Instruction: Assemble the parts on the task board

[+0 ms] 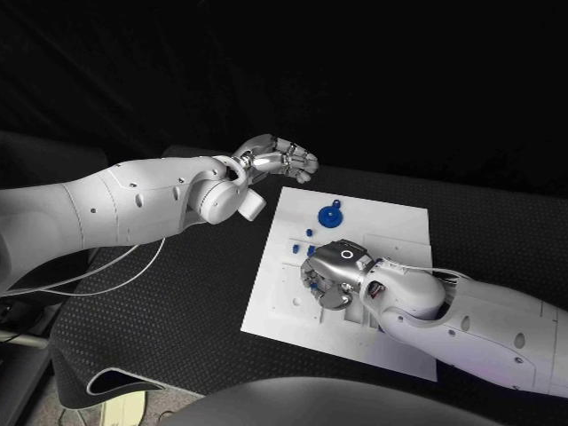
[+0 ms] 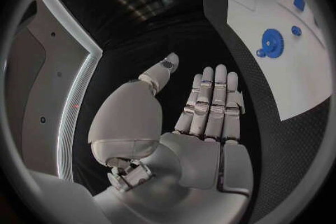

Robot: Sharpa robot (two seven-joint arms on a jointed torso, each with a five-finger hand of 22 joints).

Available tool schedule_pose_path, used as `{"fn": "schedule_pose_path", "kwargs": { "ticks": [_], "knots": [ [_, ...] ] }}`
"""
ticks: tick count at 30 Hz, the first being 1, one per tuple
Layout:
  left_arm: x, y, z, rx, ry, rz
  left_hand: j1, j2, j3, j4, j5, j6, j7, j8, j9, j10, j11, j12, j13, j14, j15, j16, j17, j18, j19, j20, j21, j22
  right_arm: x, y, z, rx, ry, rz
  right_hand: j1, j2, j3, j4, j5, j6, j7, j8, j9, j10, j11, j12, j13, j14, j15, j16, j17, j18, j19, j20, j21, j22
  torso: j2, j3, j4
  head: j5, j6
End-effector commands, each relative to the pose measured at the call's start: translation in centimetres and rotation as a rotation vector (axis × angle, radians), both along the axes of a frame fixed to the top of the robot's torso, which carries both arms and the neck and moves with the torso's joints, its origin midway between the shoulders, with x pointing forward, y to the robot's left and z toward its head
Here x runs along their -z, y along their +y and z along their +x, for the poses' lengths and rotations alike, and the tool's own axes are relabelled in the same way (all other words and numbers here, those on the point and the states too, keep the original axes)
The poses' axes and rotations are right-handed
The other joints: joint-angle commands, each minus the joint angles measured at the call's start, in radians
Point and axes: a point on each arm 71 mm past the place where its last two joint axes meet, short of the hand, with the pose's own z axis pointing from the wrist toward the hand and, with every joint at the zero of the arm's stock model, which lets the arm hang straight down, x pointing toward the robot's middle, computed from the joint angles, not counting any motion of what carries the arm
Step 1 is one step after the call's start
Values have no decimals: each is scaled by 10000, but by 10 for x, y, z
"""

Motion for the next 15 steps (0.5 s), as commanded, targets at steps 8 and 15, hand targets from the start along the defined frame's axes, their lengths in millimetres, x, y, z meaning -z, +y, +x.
{"fn": "schedule_pose_path", "kwargs": {
  "ticks": [8, 15],
  "knots": [
    [-1, -3, 0, 150, -11, -134, 87, 25, -6, 60, 26, -16, 28, 64, -16, 66, -3, 3, -19, 54, -21, 14, 17, 119, 74, -18, -68, 18, 9, -3, -3, 4, 122, -570, 30, 106, 5, -43, 55, 12, 11, -29, 13, 45, -10, 13, 5, -19, -70, -40, 22, 137, 55, 8, 48, 211, 0, 10, -6, -2, 3],
    [-1, -3, 0, 165, 18, -127, 84, 24, -8, 63, 25, -17, 29, 64, -18, 64, -1, 2, -23, 52, -20, 12, 19, 117, 75, -17, -74, 20, 8, -4, -2, 98, -24, -502, 32, 105, 4, -48, 53, 16, 9, -30, 19, 47, -12, 13, 15, -16, -71, -42, 29, 137, 55, 6, 51, 212, -4, 7, -8, 1, 25]
  ]
}}
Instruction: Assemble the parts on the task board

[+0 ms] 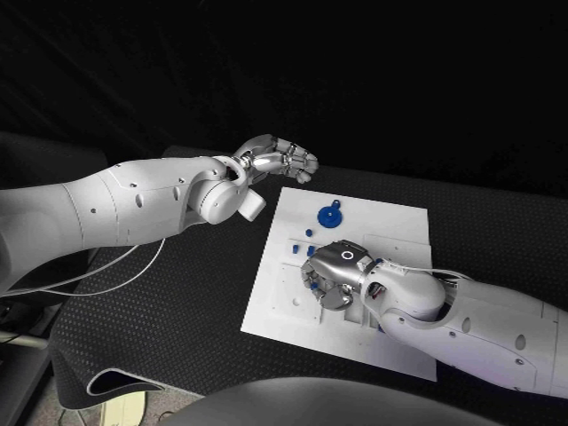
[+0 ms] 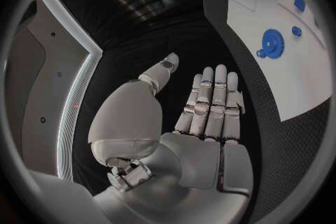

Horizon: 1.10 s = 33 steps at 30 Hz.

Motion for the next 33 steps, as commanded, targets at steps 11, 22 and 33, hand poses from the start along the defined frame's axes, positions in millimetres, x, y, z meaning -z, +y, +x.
{"fn": "schedule_pose_path", "kwargs": {
  "ticks": [11, 22, 33],
  "knots": [
    [-1, -2, 0, 152, 12, -126, 85, 25, -9, 67, 25, -20, 32, 65, -13, 62, 0, 0, -21, 48, -20, 8, 15, 115, 75, -18, -47, 16, 2, -3, -3, 164, -274, -49, 26, 55, 18, -53, 41, 43, -7, -27, 28, 82, -38, 47, 51, 29, -63, -47, 37, 137, 63, 1, 61, 214, 0, 3, 2, 14, 37],
    [-1, -1, 0, 159, 30, -121, 85, 23, -10, 70, 25, -22, 33, 66, -17, 61, 1, -2, -28, 43, -20, 5, 18, 112, 75, -18, -59, 19, 0, -2, -4, 182, -413, 188, 47, 22, 43, -45, 32, 59, -15, -29, 48, 92, -43, 45, 85, 46, -70, -55, 58, 137, 76, -5, 73, 213, 5, 6, -1, 27, 54],
    [-1, -1, 0, 147, 40, -111, 86, 21, -11, 74, 24, -24, 33, 69, -20, 62, 2, -2, -34, 40, -21, 2, 23, 109, 75, -18, -70, 23, 1, -5, -5, 170, -293, -12, 54, 5, 60, -35, 30, 68, -19, -32, 62, 98, -46, 43, 109, 56, -73, -61, 74, 137, 86, -7, 80, 212, 2, 2, -1, 29, 49]
  ]
}}
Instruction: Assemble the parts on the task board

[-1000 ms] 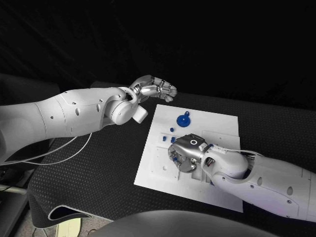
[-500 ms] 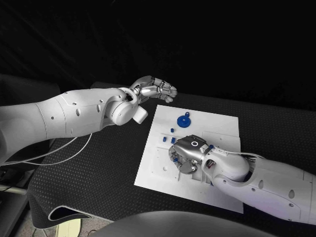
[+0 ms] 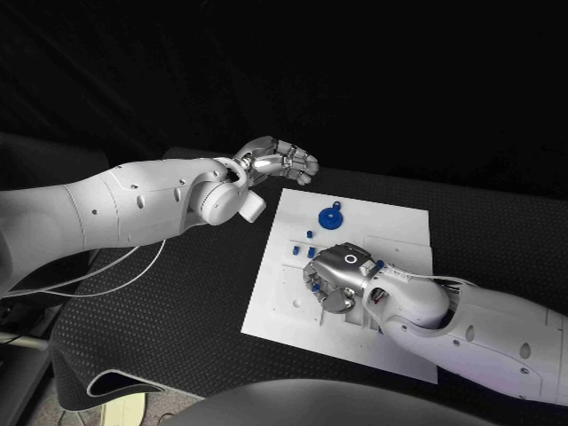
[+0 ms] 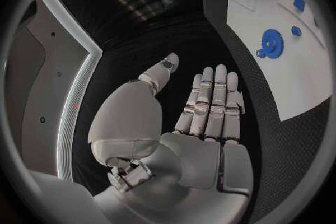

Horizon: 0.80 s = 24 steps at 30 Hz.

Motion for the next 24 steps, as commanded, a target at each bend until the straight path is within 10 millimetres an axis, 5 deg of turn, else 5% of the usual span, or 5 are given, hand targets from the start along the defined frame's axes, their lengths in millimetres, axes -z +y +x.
{"fn": "schedule_pose_path", "kwargs": {
  "ticks": [1, 24],
  "knots": [
    [-1, -2, 0, 144, 18, -118, 86, 20, -12, 74, 24, -24, 33, 69, -14, 62, 2, -2, -18, 39, -20, 2, 16, 109, 75, -19, -72, 15, 1, -2, -1, -17, -29, -151, 41, -6, 46, 9, 71, 69, -19, -24, 16, 60, -6, 33, 55, 2, -54, -62, 14, 138, 86, -7, 40, 212, -1, 0, 2, 0, -11],
    [-1, -2, -1, 183, 43, -125, 91, 14, -11, 82, 24, -25, 36, 74, -21, 61, 4, -4, -32, 34, -21, -4, 24, 104, 78, -20, -95, 24, 1, 3, 0, 70, -230, -377, 35, 0, 57, 17, 69, 64, -16, -38, 31, 51, -3, 20, 83, 8, -54, -75, 34, 137, 82, -5, 42, 210, 1, -6, 10, -10, -33]
  ]
}}
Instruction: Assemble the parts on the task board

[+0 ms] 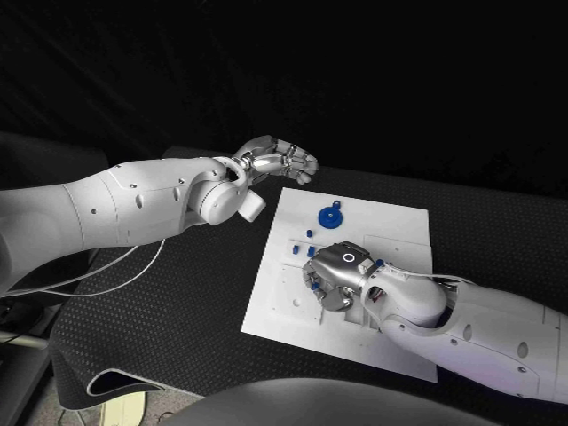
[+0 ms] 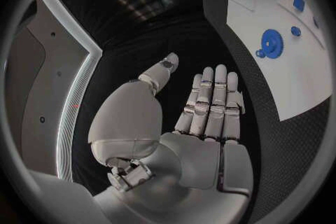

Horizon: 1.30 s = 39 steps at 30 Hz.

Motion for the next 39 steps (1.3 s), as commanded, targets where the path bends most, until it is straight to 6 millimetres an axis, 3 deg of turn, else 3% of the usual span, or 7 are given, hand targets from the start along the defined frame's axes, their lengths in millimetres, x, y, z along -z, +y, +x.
{"fn": "schedule_pose_path", "kwargs": {
  "ticks": [1, 39],
  "knots": [
    [-1, -2, -1, 163, 23, -125, 92, 15, 16, 56, 24, -26, 36, 33, -14, 61, 4, -4, -14, 34, -21, -4, 18, 105, 79, -20, -56, 11, 1, 0, -1, 17, -141, -167, 51, 16, 41, -2, 19, 65, -17, -28, 7, 70, 9, 55, 7, -6, -74, -36, 13, 137, 82, -6, 42, 202, -1, 7, 2, 6, -6],
    [-1, -1, 0, 157, 17, -124, 112, 18, 22, 58, 25, -26, 35, 40, -21, 64, 4, -4, -30, 31, -23, -9, 28, 101, 84, -23, -82, 22, -10, -4, -5, 36, -379, 211, 70, -21, 71, 1, 7, 88, -27, -32, 39, 87, 1, 52, 58, 16, -82, -50, 48, 137, 101, -15, 59, 202, -4, 9, -12, 58, -51]
  ]
}}
